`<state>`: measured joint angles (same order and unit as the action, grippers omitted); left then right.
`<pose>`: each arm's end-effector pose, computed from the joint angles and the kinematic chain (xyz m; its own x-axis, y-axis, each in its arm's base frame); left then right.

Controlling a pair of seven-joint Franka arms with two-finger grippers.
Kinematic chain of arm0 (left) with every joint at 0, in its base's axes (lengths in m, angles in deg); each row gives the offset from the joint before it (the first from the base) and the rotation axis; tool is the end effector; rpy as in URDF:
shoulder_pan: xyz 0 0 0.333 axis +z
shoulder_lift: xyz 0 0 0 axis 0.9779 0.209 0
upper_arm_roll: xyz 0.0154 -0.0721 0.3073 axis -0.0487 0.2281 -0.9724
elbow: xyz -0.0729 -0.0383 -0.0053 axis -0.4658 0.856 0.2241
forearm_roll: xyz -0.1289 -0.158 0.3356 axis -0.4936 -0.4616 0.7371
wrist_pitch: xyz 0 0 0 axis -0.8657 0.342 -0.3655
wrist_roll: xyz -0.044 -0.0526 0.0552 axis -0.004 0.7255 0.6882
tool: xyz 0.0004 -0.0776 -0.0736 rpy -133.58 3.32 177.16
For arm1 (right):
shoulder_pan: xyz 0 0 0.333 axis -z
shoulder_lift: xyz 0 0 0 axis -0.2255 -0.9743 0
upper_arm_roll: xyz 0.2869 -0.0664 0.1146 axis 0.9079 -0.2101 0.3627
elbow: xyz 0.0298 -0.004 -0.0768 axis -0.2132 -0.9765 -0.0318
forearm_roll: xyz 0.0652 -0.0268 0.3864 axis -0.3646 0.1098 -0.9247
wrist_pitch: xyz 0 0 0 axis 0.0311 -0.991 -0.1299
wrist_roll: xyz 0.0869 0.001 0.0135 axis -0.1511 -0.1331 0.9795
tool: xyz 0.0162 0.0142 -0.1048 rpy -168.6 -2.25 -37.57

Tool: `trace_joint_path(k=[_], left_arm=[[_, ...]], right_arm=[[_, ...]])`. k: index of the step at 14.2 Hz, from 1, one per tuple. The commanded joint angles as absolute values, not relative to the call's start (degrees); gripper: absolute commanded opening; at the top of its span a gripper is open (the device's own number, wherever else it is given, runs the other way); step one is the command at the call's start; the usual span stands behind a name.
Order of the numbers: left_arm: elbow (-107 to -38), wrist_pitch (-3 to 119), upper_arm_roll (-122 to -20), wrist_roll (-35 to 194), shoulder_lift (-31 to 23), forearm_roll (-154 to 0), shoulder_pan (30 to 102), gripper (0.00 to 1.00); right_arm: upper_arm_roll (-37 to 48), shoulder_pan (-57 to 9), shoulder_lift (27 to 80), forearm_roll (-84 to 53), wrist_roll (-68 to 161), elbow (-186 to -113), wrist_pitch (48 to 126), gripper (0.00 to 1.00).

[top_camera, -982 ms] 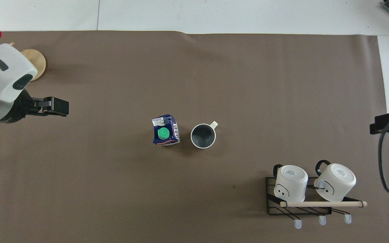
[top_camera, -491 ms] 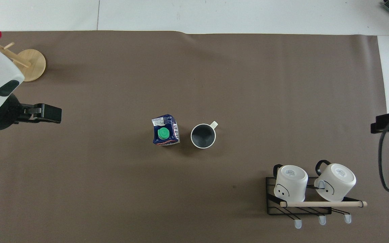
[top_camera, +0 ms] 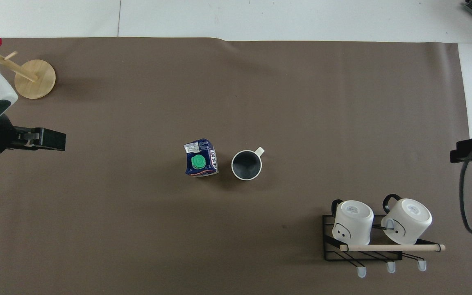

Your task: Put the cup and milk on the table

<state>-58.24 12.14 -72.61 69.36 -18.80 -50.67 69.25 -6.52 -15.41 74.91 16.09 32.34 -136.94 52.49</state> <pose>0.5211 -0.0899 0.6343 0.9954 -0.0876 0.0391 -0.0867 -0.9959 -0.0241 0.5062 -0.0238 0.6661 0.9886 -0.1476 -0.0304 -0.1473 -0.9890 0.0112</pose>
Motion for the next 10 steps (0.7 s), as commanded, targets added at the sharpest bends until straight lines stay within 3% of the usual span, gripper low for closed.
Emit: trace_joint_path(k=[1, 10], left_arm=[[-57.1, 11.0, -72.3, 68.7, -18.8, -51.6, 70.2, 1.00], [-57.1, 10.8, -72.2, 68.8, -18.8, -51.6, 70.2, 1.00]], right_arm=[[-6.2, -14.4, 76.5, 15.9, 33.6, -139.0, 54.2, 1.00], [-6.2, -14.3, 76.4, 15.9, 33.7, -139.0, 54.3, 1.00]])
